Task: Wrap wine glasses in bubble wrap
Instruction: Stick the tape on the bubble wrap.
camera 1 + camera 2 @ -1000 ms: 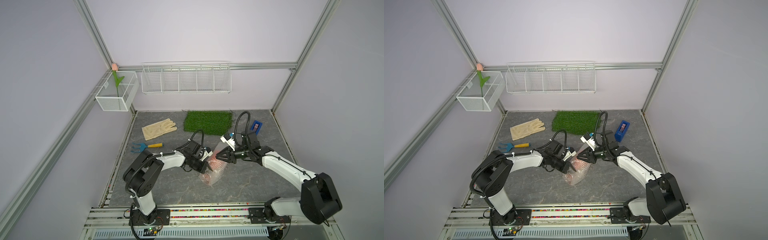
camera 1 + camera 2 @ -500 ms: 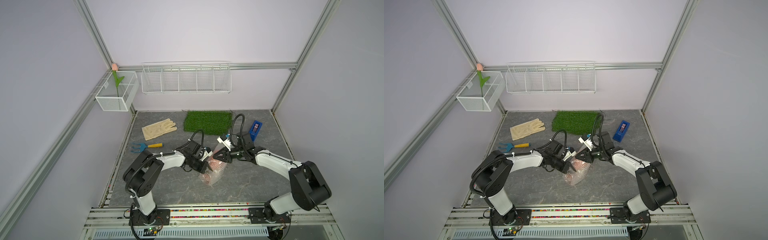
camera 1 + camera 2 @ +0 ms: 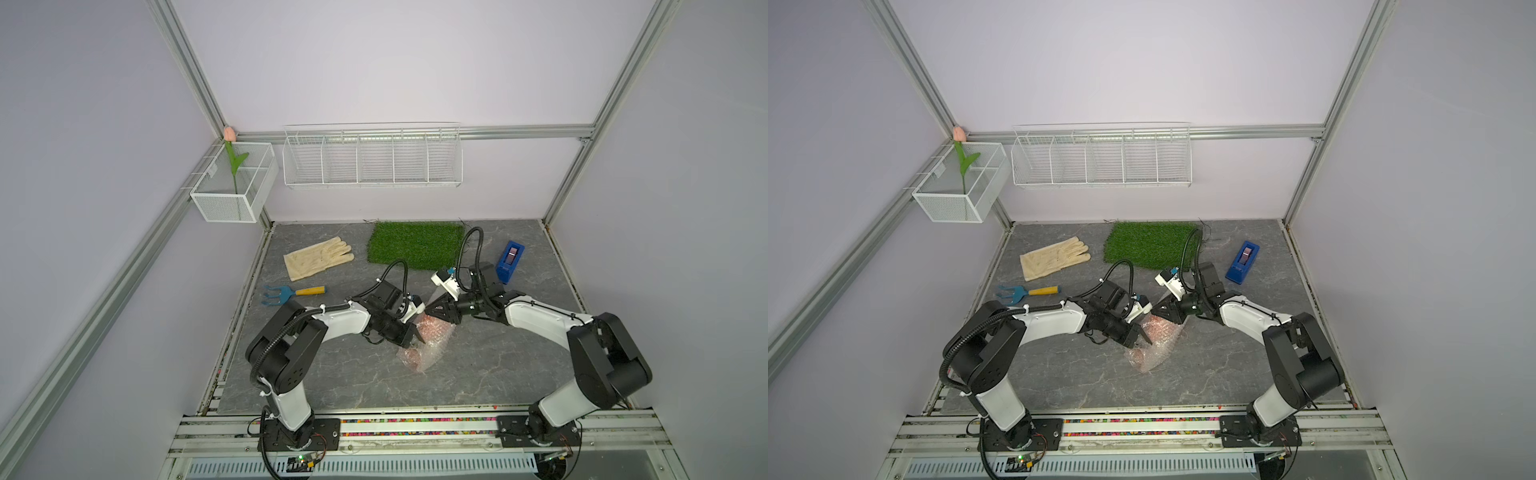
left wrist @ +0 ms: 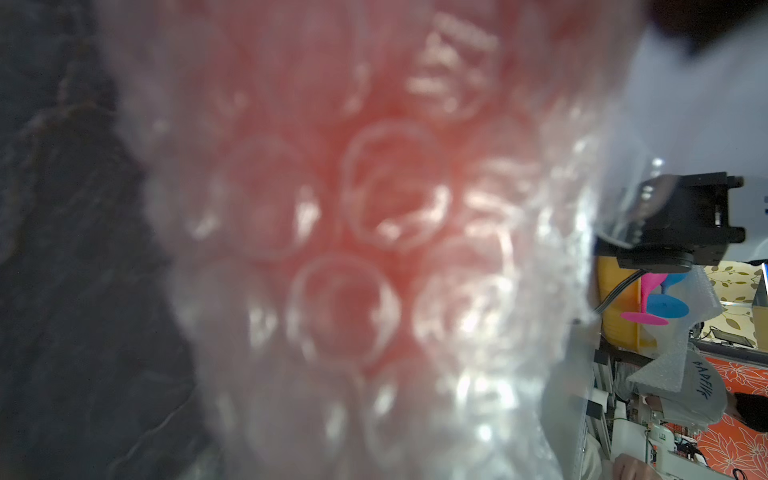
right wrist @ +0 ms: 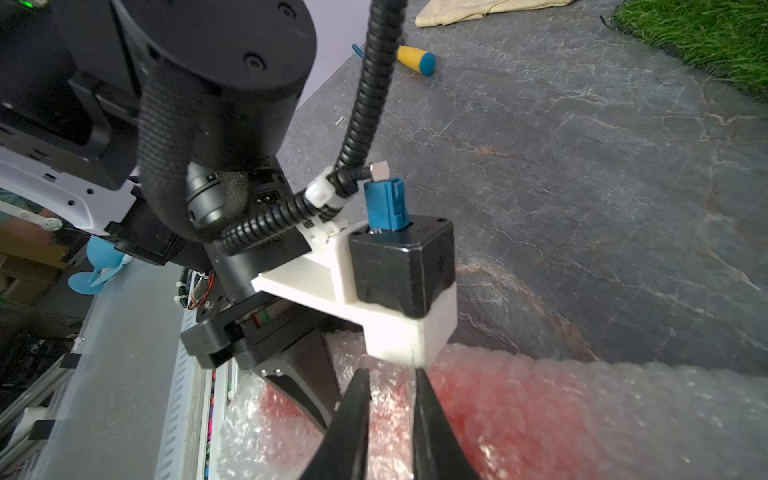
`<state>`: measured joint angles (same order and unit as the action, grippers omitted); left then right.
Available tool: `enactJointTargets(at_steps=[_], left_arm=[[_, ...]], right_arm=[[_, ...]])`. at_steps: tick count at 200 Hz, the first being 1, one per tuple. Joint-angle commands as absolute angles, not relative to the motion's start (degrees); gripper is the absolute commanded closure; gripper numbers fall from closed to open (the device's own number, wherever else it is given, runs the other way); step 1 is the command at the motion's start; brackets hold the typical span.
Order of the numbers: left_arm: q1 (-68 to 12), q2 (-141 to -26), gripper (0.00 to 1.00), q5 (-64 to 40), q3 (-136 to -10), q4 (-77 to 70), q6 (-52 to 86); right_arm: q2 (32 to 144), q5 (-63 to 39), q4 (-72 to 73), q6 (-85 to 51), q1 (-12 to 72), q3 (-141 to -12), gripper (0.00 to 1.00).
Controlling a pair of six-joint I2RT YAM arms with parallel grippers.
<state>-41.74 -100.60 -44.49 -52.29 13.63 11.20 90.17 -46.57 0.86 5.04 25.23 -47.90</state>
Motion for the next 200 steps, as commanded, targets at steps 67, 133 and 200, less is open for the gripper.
enactJointTargets(at_steps=[67,133,200], left_arm=[[-41.75,-99.19,0.84,-45.81,-54.08,14.32,8.93],[-41.75,-98.70,0.83,-46.50,-54.00,13.71,9.58],[-41.75,-98.12,0.83,-46.15,-53.94,13.93,9.56]], right_arm=[[85.60,-39.01,-0.72,14.35,28.29,-41.49,0.79],[82.74,-28.21,2.84,16.02,32.75,-37.71,0.73],[81.36,-30.05,1.03,11.37,31.16,-43.04,0.43]])
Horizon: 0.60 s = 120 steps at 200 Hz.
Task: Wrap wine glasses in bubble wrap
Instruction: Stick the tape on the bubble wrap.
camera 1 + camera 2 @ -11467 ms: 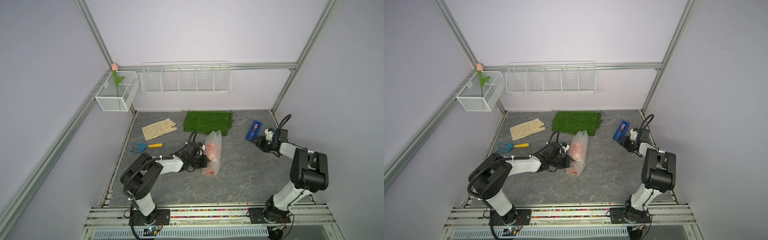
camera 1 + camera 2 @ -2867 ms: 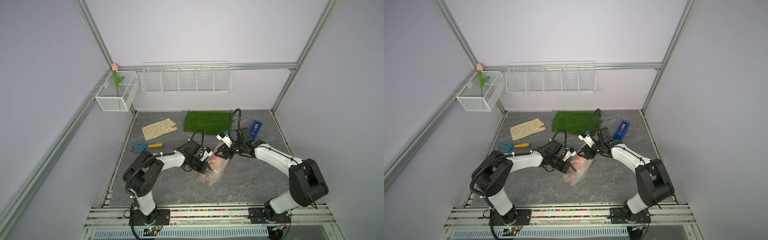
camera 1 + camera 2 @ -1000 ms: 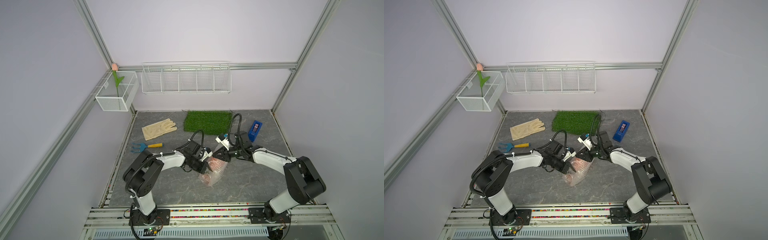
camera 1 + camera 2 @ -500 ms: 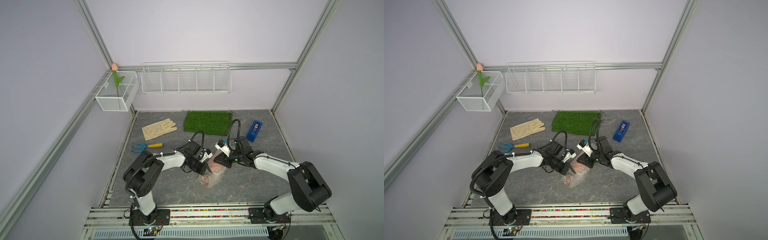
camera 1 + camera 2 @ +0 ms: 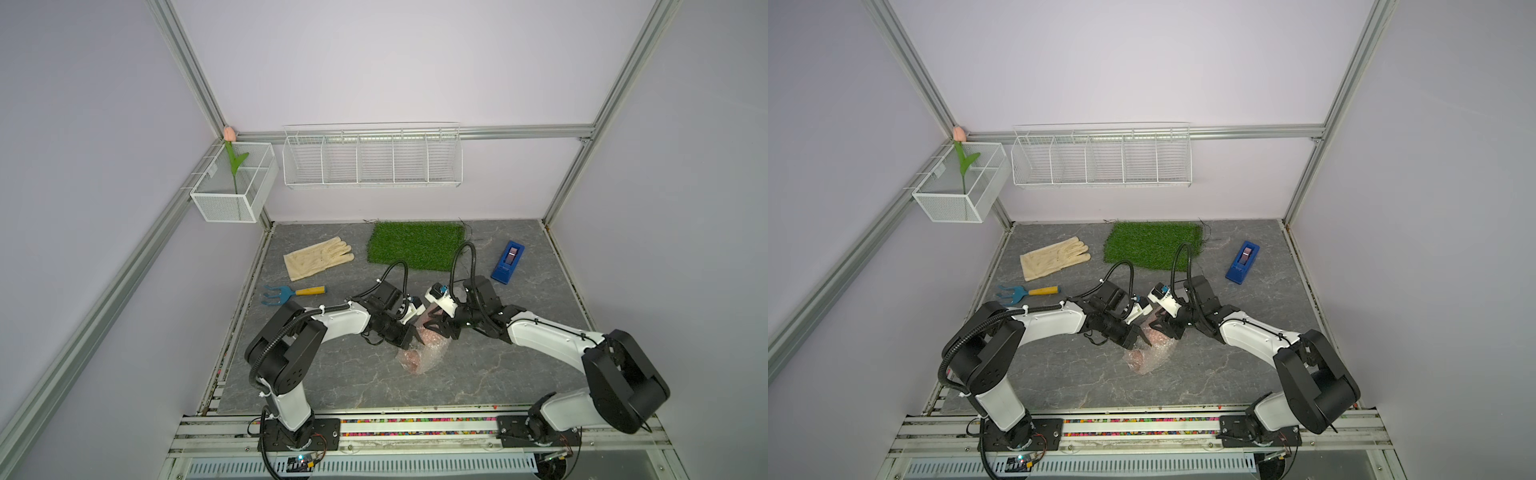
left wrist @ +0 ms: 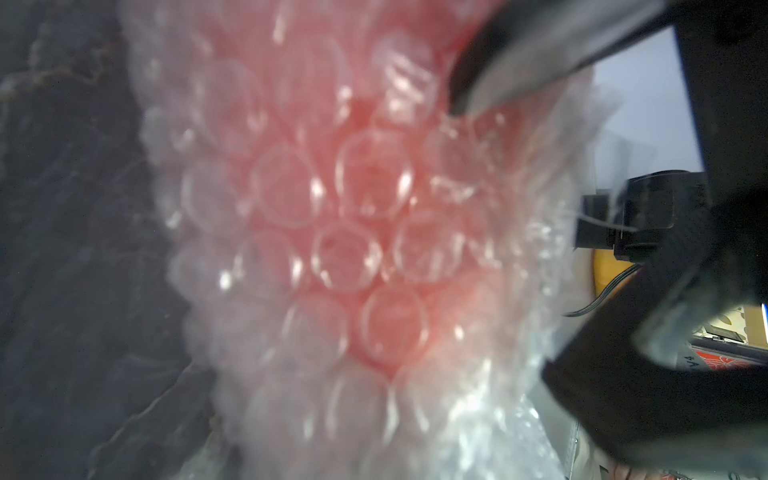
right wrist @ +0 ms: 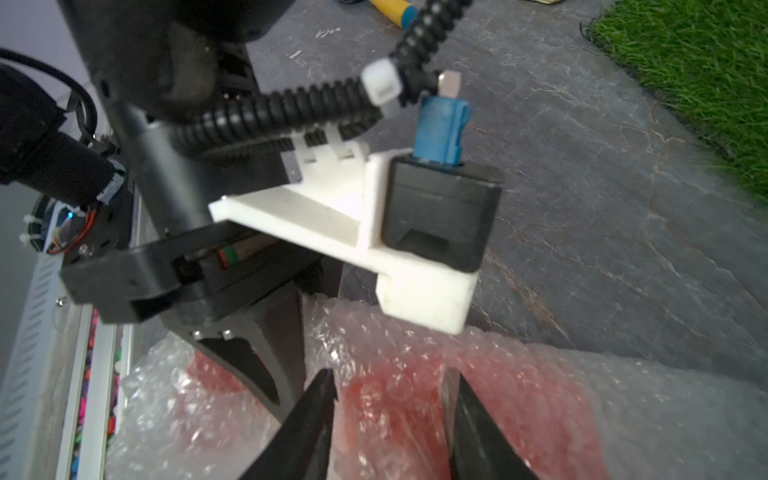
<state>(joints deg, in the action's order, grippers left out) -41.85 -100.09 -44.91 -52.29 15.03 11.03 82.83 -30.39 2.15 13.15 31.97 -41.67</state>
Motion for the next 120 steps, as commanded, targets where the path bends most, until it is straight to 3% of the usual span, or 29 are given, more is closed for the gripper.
enactJointTargets(at_steps=[1,33,37,42,89,120], left_arm=[[-41.75,-98.10,0.83,-46.15,-53.95,13.91,9.57],[-41.75,-97.84,0.83,-46.01,-53.66,13.99,9.55],[-41.75,-97.89,0.83,-45.99,-53.64,14.04,9.50],[-41.75,-97.91,0.83,-46.00,-53.63,14.06,9.51],[-41.75,-98.24,0.83,-45.75,-53.88,13.93,9.52],[-41.75,-98.25,0.83,-44.92,-53.85,13.16,10.48]], right_arm=[[81.33,-30.10,1.09,11.31,31.14,-43.05,0.43],[80.73,-34.75,2.71,8.80,28.94,-44.52,0.32],[80.69,-35.11,2.49,8.63,28.70,-44.73,0.23],[80.69,-35.44,2.35,8.53,28.43,-45.07,0.20],[78.31,-41.48,3.67,3.60,24.76,-46.64,0.18],[73.45,-42.44,0.22,-3.49,24.20,-47.92,0.24]])
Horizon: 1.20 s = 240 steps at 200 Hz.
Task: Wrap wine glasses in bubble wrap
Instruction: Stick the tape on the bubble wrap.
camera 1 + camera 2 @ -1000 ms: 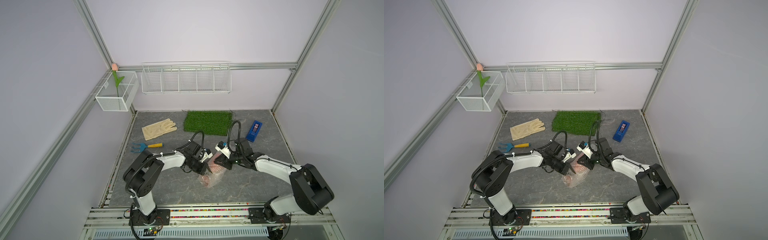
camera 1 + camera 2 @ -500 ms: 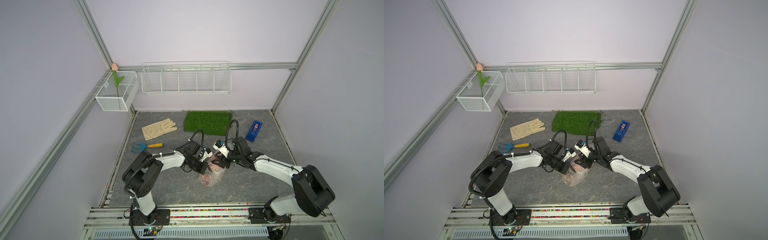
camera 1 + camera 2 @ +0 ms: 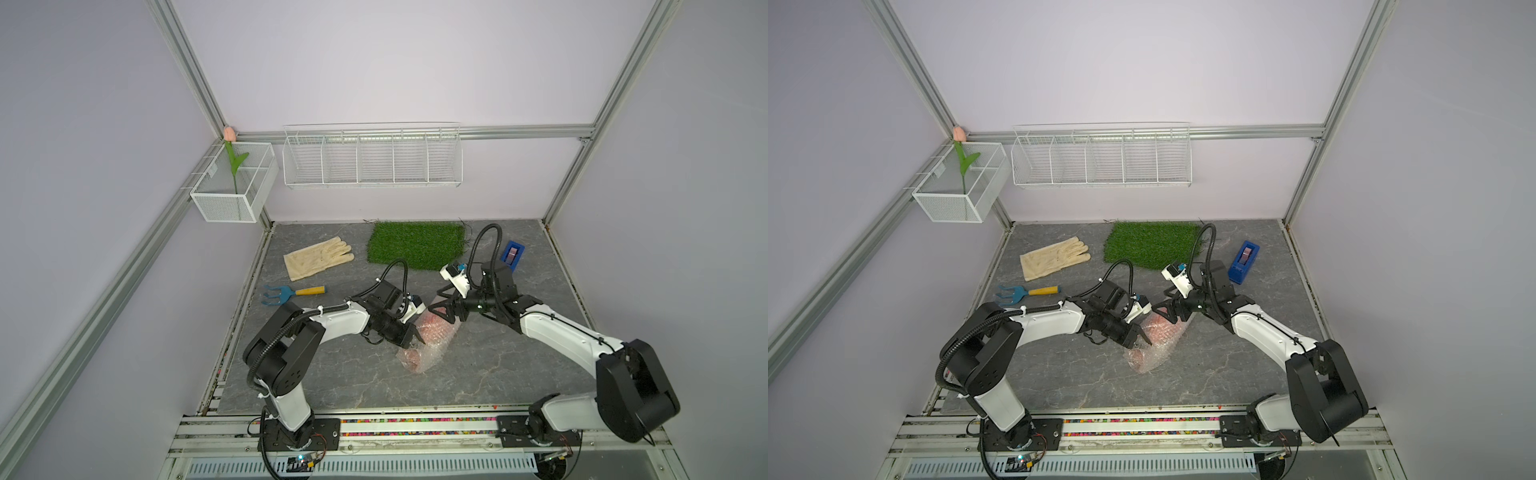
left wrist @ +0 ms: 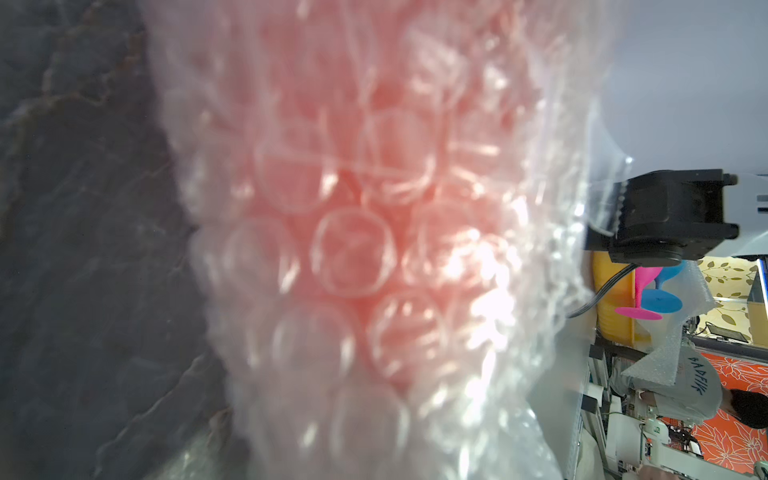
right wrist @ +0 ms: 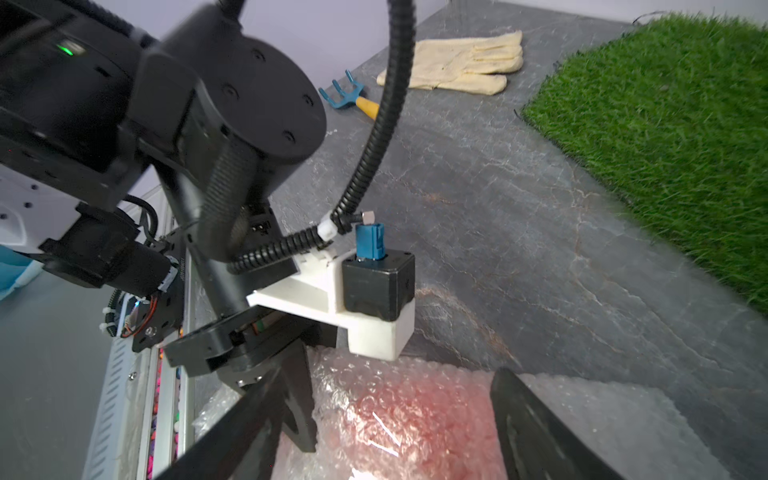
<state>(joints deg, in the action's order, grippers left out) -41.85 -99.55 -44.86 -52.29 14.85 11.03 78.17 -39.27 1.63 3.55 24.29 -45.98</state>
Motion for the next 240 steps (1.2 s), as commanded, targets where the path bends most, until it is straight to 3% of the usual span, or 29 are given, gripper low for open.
enactJointTargets(at_steps=[1,45,115,184,240], left_arm=[[-41.75,-98.30,0.83,-44.87,-53.82,13.13,10.52],[-41.75,-98.22,0.83,-44.57,-52.56,8.77,13.69],[-41.75,-98.36,0.83,-44.91,-52.16,8.08,14.06],[-41.75,-98.09,0.83,-44.87,-52.66,9.20,13.37],[-41.75,-97.88,0.83,-43.60,-52.77,10.08,12.29]], right_arm=[[73.29,-42.27,0.20,-3.99,24.23,-47.86,0.25],[67.40,-33.97,1.60,-17.32,30.74,-41.97,0.39],[71.69,-25.46,7.25,-20.67,32.82,-34.97,0.52],[75.11,-27.11,11.65,-21.26,31.12,-32.44,0.53],[73.63,-28.67,6.37,-26.26,31.20,-41.46,0.46]])
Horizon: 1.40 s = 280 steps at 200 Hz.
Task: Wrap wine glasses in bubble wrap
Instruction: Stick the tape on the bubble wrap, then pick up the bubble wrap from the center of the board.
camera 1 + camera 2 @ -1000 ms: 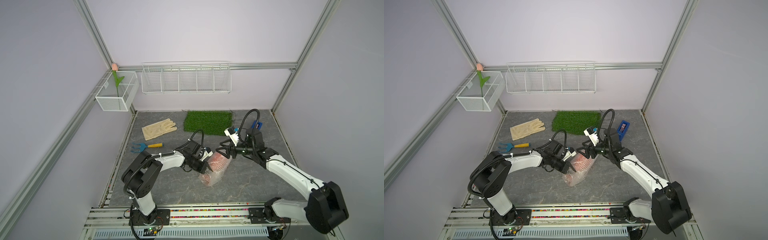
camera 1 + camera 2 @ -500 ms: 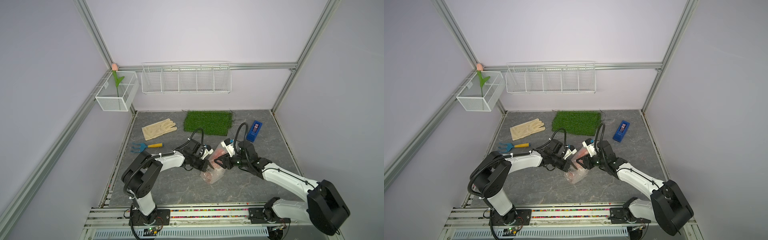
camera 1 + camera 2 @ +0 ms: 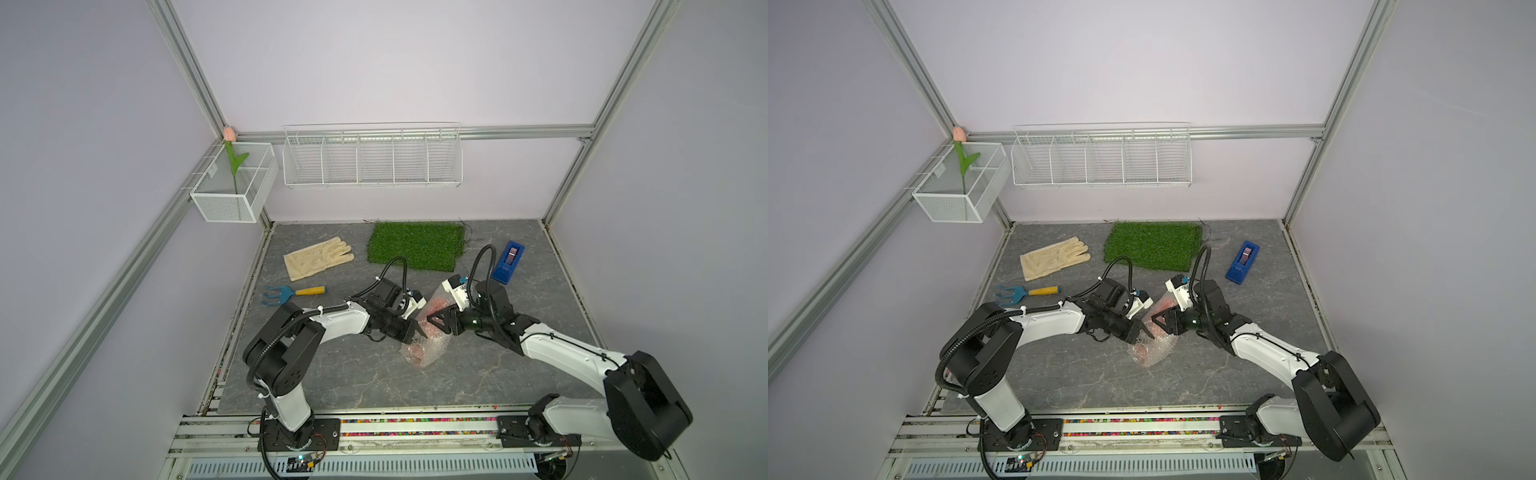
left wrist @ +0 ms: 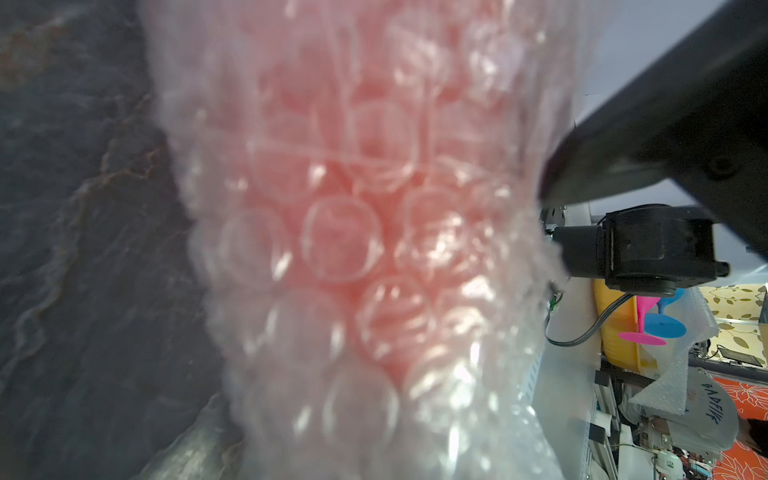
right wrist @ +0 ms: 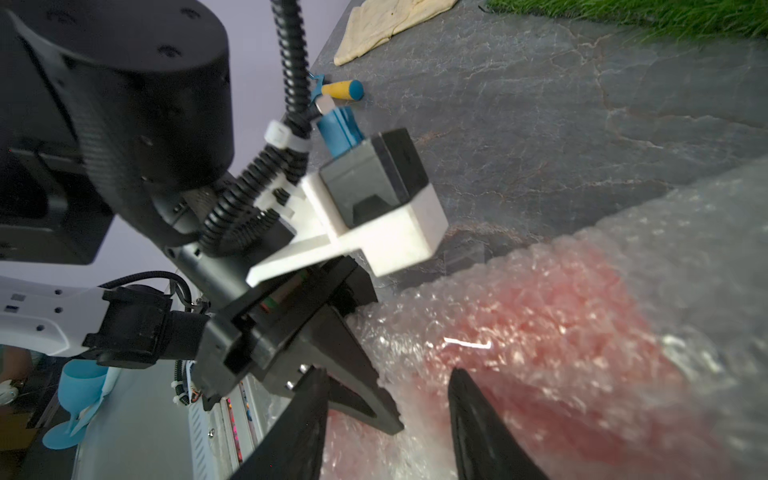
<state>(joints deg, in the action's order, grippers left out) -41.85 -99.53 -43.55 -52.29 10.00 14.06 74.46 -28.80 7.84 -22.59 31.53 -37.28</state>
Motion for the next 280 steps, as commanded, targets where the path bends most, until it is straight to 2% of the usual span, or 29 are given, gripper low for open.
enactJointTargets(at_steps=[1,12,30,72,132,154,189,238,280], left_arm=[[-41.75,-97.89,0.83,-43.55,-52.75,10.05,12.30],[-42.03,-97.46,0.83,-42.49,-52.61,9.56,12.32],[-43.20,-97.29,0.79,-40.25,-53.35,11.35,10.92],[-43.59,-95.13,0.43,-37.27,-53.34,11.96,11.76],[-43.21,-91.87,0.18,-29.39,-58.14,17.40,13.27],[-41.14,-93.13,0.17,-28.87,-60.16,17.35,14.60],[-40.34,-96.43,0.25,-30.41,-65.10,18.77,14.74],[-40.28,-102.09,0.26,-29.06,-70.97,22.25,11.85],[-40.25,-108.01,0.50,-31.06,-74.88,23.63,10.62]], right_arm=[[73.64,-28.57,6.39,-26.49,31.16,-41.56,0.46],[74.28,-26.91,6.45,-29.23,31.16,-42.45,0.42],[75.28,-25.80,7.34,-33.07,31.20,-43.28,0.45],[74.80,-20.44,5.56,-35.46,30.81,-42.07,0.49],[67.87,-15.77,-0.30,-36.60,28.07,-37.48,0.53],[65.35,-15.19,-1.58,-36.66,27.36,-35.92,0.54],[61.69,-13.75,-4.08,-36.43,26.22,-33.40,0.57],[56.51,-13.97,-6.54,-36.63,25.29,-31.03,0.60],[54.84,-13.21,-7.17,-37.32,24.65,-28.21,0.61]])
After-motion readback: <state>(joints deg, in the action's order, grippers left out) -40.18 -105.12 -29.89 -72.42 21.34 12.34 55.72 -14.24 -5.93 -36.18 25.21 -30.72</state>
